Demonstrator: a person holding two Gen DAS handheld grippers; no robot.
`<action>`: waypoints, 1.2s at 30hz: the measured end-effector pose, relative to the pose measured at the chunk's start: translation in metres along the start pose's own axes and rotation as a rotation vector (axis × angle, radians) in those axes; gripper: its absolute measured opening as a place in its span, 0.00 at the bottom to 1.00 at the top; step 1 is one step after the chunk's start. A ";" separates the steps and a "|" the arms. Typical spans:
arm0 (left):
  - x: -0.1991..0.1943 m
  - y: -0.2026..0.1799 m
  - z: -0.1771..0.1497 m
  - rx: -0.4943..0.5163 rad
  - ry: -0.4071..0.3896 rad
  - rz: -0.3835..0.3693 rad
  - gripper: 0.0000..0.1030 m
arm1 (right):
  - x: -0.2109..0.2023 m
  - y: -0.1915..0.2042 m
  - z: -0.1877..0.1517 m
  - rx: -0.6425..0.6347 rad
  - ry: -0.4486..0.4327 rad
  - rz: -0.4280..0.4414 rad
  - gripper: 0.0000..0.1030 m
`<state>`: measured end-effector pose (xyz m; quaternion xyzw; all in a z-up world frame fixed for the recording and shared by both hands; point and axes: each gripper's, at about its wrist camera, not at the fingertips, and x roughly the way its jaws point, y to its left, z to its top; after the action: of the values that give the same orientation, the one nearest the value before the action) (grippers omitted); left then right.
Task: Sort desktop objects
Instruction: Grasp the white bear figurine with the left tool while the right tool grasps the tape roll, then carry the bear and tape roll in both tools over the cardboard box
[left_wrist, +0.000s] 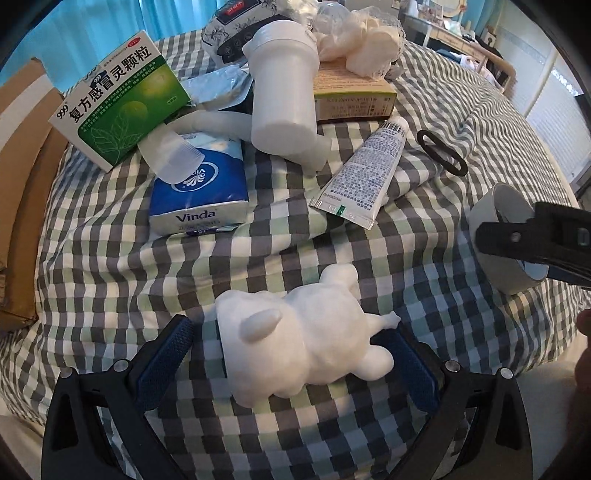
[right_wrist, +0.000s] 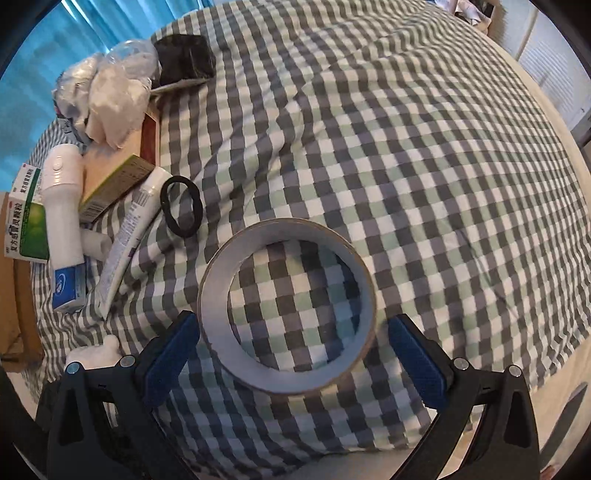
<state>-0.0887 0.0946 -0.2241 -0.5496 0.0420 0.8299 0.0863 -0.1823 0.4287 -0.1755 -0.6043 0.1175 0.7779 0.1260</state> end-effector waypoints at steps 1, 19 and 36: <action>0.001 0.001 0.000 -0.003 0.002 -0.005 1.00 | 0.005 0.000 0.001 0.000 0.018 -0.006 1.00; -0.012 0.002 0.006 0.003 -0.021 -0.037 0.73 | 0.024 0.005 -0.002 -0.039 0.056 -0.062 0.79; -0.112 0.010 0.053 -0.054 -0.216 0.015 0.73 | -0.108 0.055 -0.039 -0.201 -0.200 0.124 0.79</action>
<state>-0.0954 0.0825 -0.1005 -0.4589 0.0140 0.8857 0.0695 -0.1395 0.3577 -0.0785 -0.5252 0.0631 0.8482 0.0279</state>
